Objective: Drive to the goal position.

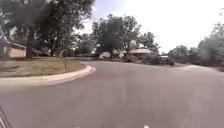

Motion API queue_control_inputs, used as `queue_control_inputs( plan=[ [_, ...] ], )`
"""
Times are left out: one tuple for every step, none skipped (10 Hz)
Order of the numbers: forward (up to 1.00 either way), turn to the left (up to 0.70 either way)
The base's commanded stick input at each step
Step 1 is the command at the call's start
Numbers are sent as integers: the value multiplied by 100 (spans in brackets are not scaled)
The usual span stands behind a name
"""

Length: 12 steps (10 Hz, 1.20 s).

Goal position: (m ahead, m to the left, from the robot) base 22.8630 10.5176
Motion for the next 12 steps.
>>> queue_control_inputs(
  plan=[
    [70, 3],
    [70, 3],
    [70, 3],
    [70, 3],
    [70, 3],
    [70, 3],
    [70, 3],
    [70, 3],
    [70, 3],
    [70, 3],
    [70, 3],
    [70, 3]
  ],
)
